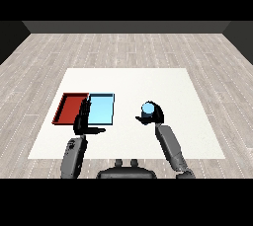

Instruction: Pick the blue can and put it in the blue box

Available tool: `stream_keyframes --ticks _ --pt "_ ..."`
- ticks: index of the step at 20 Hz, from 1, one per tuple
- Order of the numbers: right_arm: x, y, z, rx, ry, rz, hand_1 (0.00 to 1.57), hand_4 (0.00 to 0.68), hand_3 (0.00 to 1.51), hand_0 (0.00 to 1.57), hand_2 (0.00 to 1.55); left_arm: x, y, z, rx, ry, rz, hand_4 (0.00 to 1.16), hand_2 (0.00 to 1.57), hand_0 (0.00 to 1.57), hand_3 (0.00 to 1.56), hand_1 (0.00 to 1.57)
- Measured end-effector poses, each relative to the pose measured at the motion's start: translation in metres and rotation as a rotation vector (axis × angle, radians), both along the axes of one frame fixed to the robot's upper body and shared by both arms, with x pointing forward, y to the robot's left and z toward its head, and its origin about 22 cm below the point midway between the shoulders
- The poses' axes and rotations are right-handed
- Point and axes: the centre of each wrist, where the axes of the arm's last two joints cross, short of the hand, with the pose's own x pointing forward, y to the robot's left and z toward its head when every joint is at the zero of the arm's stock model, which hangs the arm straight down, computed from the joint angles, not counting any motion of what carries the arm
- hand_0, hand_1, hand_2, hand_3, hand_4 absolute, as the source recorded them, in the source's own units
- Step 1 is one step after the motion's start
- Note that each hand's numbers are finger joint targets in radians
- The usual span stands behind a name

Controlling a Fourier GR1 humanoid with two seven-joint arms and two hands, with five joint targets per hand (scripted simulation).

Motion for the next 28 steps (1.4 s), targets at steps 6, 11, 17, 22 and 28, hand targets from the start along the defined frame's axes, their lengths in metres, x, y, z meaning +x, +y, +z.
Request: stream_keyframes --ticks 6,11,17,22,28 --pt "0.002 0.011 0.027 0.007 -0.109 0.044 1.43 0.666 1.42 1.43 1.44 -0.001 -0.025 -0.001 -0.012 0.053 -0.065 0.00 0.00 0.00 0.00 0.00" --pt "0.012 0.039 0.036 0.011 -0.144 0.060 1.44 0.665 1.42 1.44 1.44 0.007 -0.036 -0.003 -0.008 0.082 -0.102 0.00 0.00 0.00 0.00 0.00" --pt "0.016 0.049 0.048 0.010 -0.161 0.073 1.42 0.652 1.40 1.42 1.43 0.014 -0.046 -0.006 0.002 0.103 -0.128 0.00 0.00 0.00 0.00 0.00" --pt "0.020 0.054 0.058 0.012 -0.178 0.083 1.43 0.669 1.41 1.43 1.44 0.024 -0.072 -0.001 0.020 0.111 -0.146 0.00 0.00 0.00 0.00 0.00" --pt "0.022 0.066 0.059 0.008 -0.181 0.104 1.42 0.658 1.41 1.42 1.45 0.033 -0.095 -0.011 0.029 0.142 -0.163 0.00 0.00 0.00 0.00 0.00"
